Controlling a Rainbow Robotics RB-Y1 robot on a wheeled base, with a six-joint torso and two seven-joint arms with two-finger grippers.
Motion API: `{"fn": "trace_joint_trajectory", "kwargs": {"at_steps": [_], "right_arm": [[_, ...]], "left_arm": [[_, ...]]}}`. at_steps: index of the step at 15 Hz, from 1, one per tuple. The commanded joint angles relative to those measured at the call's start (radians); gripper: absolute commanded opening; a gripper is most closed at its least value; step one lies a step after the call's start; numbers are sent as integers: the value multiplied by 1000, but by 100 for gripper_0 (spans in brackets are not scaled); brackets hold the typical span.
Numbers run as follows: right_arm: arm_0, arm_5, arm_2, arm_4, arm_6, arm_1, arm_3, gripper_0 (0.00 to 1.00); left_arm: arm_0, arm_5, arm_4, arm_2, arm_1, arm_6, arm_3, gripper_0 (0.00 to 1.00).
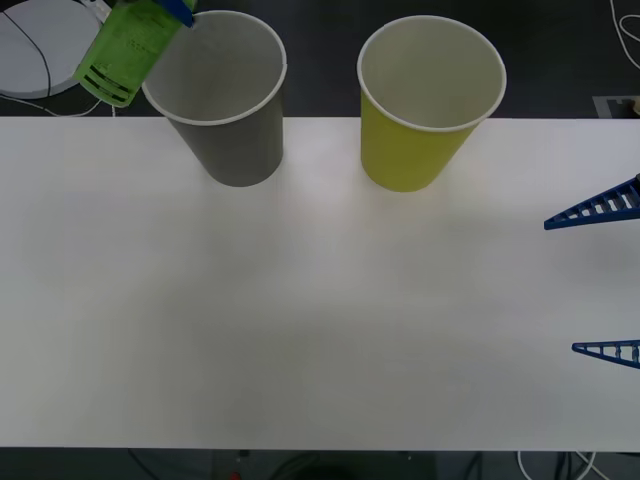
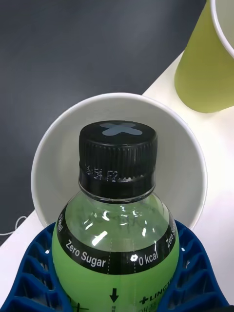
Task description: Put the can into the green bin and the plastic bottle into the gray bin
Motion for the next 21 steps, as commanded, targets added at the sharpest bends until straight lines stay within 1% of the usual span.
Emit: {"fn": "trace_joint_trajectory", "kwargs": {"at_steps": [1, 5, 7, 12, 21], "right_arm": [[0, 0, 0, 0, 0, 0, 0, 100], [0, 0, 0, 0, 0, 0, 0, 100], [0, 0, 0, 0, 0, 0, 0, 100], [0, 0, 0, 0, 0, 0, 0, 100], [0, 0, 0, 0, 0, 0, 0, 100]], "left_arm": [[-47, 0, -7, -5, -34, -5, 74, 0], [-101, 0, -20, -5, -82, -7, 168, 0], [-113, 14, -31, -5, -100, -8, 194, 0], [-123, 66, -71, -4, -128, -2, 195, 0], [-123, 77, -59, -4, -141, 7, 195, 0]]}}
